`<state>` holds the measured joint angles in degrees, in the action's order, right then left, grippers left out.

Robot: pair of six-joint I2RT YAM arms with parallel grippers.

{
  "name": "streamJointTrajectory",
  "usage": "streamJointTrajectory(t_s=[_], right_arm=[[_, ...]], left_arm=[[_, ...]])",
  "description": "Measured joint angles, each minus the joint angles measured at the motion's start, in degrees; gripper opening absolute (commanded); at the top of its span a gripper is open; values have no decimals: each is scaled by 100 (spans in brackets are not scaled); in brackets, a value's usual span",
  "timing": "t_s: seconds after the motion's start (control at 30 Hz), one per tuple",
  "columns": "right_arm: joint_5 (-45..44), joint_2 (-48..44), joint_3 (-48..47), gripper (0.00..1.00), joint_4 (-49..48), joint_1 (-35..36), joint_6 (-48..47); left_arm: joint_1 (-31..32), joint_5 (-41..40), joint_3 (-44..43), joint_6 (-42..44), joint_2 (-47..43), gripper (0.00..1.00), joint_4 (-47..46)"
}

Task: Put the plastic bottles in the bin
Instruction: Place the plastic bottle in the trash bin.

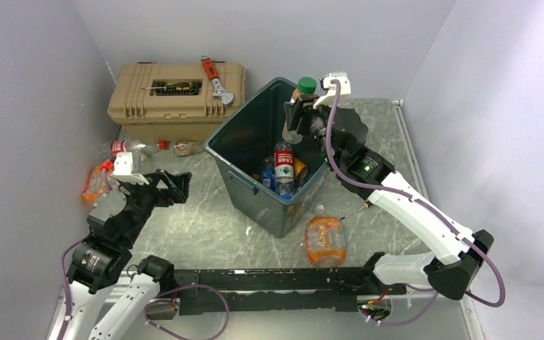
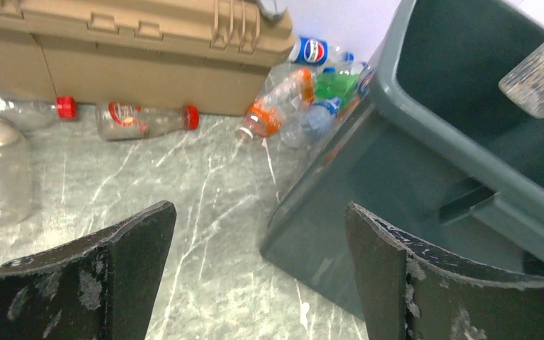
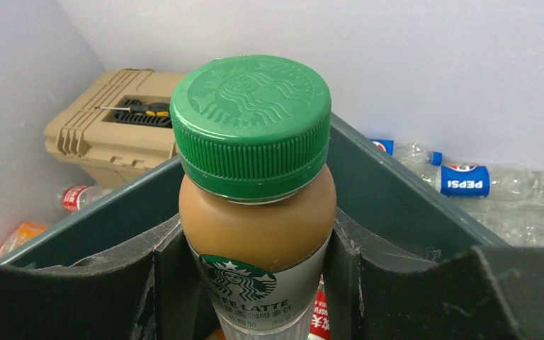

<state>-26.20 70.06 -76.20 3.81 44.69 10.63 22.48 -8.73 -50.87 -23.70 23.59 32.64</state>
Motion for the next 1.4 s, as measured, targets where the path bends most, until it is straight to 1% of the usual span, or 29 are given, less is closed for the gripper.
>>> streamJointTrajectory(t_s=[0.17, 0.3, 0.33, 0.4, 0.47, 0.53, 0.73, 0.9, 1.13, 1.3, 1.4], right_arm=[[114, 46, 57, 0, 74, -39, 144], [127, 114, 52, 0, 232, -79, 238], [127, 133, 52, 4, 275, -83, 254], [129, 192, 52, 24, 380, -98, 304], [140, 251, 46, 53, 466, -105, 339], [186, 295, 39, 67, 568, -105, 374], [256, 313, -155, 81, 820, -111, 461], [254, 111, -302, 99, 957, -111, 479], [254, -503, -756, 100, 1397, -111, 487], [46, -1499, -769, 100, 1606, -111, 385], [-295, -2074, -758, 100, 1676, -111, 284]], left_arm=[[0, 133, 446, 13, -236, 95, -52], [0, 149, 588, 46, -424, 94, -162], [0, 149, 588, 48, -426, 94, -195], [0, 149, 588, 50, -424, 94, -212], [0, 149, 588, 50, -417, 94, -201], [-2, 153, 588, 50, -404, 94, -195], [-20, 184, 588, 46, -382, 94, -192], [-70, 210, 588, 44, -345, 94, -195], [-168, 354, 588, 31, -229, 94, -203], [-184, 295, 540, -129, -17, 95, -221], [-184, 225, 166, -210, 420, 95, -155]])
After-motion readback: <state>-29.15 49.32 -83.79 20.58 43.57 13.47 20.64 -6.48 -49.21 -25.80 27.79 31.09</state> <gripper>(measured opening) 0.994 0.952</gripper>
